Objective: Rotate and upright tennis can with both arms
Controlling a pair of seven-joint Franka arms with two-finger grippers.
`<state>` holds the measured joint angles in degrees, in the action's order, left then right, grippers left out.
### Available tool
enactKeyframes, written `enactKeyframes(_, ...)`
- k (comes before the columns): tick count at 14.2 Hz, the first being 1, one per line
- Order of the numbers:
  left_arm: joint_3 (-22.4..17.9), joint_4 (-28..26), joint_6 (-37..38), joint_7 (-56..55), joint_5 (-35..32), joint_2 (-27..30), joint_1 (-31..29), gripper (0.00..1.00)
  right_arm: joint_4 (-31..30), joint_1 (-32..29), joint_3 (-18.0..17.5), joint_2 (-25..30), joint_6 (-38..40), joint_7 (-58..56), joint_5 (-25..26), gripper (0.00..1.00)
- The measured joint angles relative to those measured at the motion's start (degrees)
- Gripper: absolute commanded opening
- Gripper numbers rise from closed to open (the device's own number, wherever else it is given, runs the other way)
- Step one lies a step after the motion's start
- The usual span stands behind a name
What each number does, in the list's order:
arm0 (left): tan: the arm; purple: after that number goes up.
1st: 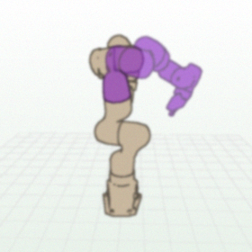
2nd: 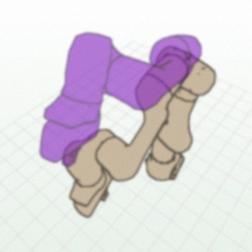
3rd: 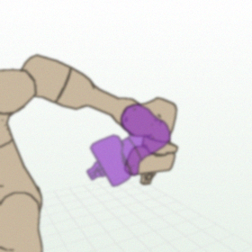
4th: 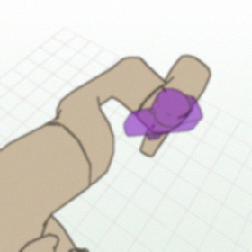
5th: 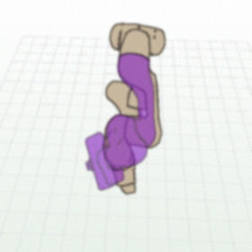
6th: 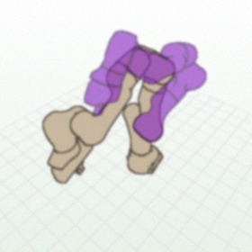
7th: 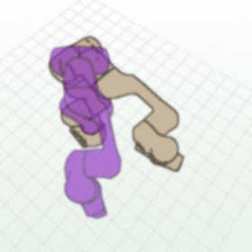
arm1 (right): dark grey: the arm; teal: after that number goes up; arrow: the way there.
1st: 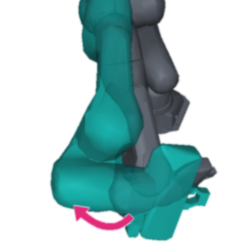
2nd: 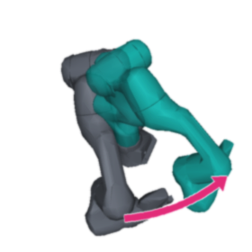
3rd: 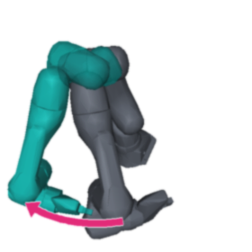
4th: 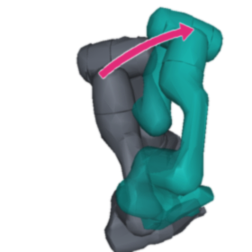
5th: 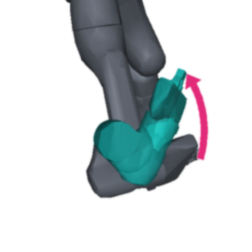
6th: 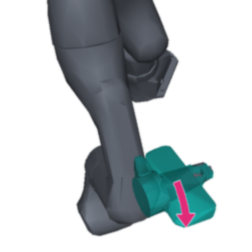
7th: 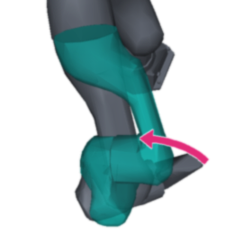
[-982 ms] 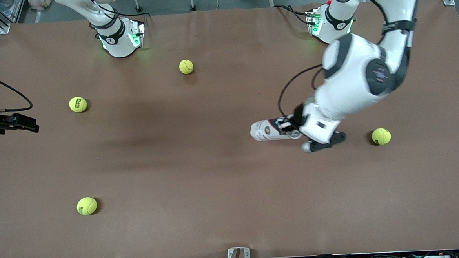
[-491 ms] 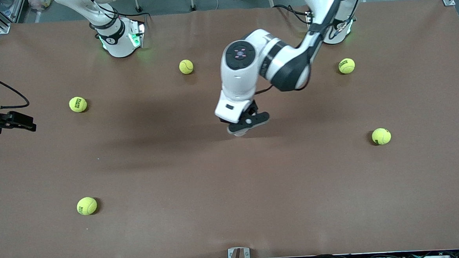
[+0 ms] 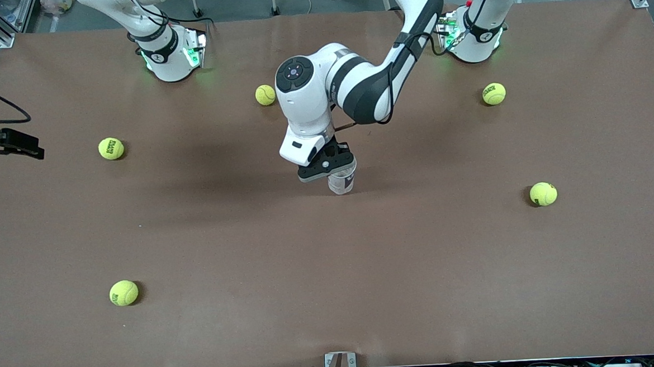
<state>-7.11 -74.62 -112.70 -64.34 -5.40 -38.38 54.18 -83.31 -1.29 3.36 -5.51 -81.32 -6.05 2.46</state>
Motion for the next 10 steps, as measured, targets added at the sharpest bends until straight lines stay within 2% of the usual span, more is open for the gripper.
enactKeyframes(1,-0.03,0.01,0.05,0.0,0.0,-0.03,-0.06,0.93,-0.79,0.0,0.01,0.92,0.01,0.0,0.0,1.0)
enactKeyframes(2,-0.1,0.02,0.07,0.0,0.0,-0.06,-0.12,1.0,-1.56,0.01,-0.01,1.84,0.02,-0.01,-0.02,1.0)
enactKeyframes(6,-0.3,1.4,0.08,0.0,0.0,0.48,-0.23,1.0,-3.91,0.13,-0.11,5.57,0.34,-0.06,-0.04,1.0)
enactKeyframes(10,-0.53,2.57,2.27,0.01,0.0,5.02,-0.54,1.0,-4.87,0.14,-0.16,8.41,0.64,-0.35,-0.04,1.0)
